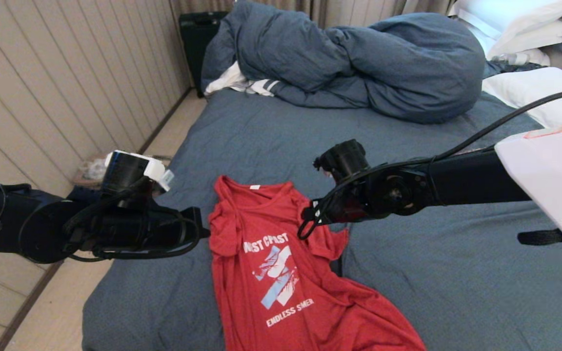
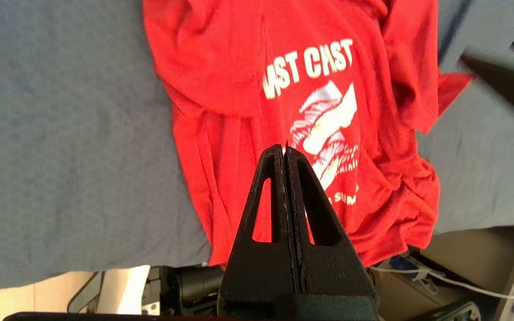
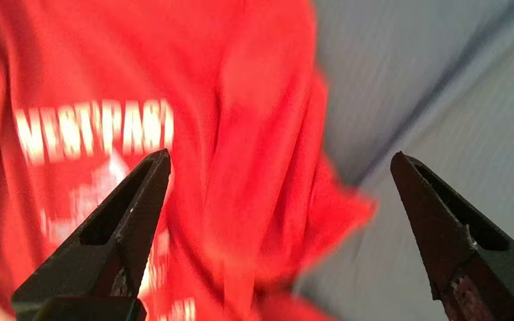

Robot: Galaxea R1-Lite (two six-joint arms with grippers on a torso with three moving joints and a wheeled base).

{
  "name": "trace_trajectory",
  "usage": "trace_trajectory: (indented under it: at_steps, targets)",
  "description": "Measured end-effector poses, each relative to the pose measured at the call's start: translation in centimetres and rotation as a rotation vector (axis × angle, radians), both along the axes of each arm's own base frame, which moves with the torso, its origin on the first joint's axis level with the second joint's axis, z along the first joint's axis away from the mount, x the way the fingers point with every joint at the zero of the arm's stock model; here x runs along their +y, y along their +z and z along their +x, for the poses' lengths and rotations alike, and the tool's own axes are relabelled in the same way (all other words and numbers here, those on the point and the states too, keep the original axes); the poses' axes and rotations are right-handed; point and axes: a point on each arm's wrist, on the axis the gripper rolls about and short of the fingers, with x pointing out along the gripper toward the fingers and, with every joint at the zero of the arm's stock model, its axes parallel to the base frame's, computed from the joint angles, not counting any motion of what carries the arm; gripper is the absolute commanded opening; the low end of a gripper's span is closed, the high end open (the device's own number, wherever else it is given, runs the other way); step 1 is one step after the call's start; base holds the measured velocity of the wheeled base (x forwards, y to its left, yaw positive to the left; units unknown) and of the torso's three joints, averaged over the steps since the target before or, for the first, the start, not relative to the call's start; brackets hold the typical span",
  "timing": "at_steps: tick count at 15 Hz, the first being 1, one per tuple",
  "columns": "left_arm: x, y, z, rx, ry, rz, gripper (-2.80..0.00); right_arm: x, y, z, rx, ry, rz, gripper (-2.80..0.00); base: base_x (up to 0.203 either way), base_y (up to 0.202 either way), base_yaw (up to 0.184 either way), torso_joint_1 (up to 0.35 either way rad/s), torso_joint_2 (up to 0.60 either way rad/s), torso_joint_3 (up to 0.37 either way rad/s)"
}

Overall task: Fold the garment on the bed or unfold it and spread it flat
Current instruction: Unford the red T-shirt

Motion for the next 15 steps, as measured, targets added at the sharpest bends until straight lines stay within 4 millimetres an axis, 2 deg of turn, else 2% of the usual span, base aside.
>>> trace_trajectory:
  at_steps: [4, 9, 10, 15]
  targets:
    - [-0.2, -0.8, 0.4, 0.01, 0.001, 0.005, -2.8, -0.1, -1.1, -1.3, 0.059, 0.044, -0.072, 0.0, 0.0, 0.0, 0.0, 0.0, 0.0, 0.0]
    - [-0.3, -1.4, 0.6, 0.027, 0.0, 0.012, -2.8, 0.9, -4.3, -0.3, 0.105, 0.051, -0.101, 0.0, 0.0, 0.0, 0.0, 0.0, 0.0, 0.0]
    - [-0.3, -1.5, 0.6, 0.029, 0.0, 0.012, -2.8, 1.1, -4.7, -0.3, 0.113, 0.052, -0.105, -2.8, 0.0, 0.0, 0.0, 0.0, 0.0, 0.0]
    - [-0.4, -1.8, 0.8, 0.04, -0.001, 0.017, -2.8, 1.4, -4.9, 0.0, 0.107, 0.048, -0.104, -2.8, 0.0, 0.0, 0.0, 0.0, 0.0, 0.0]
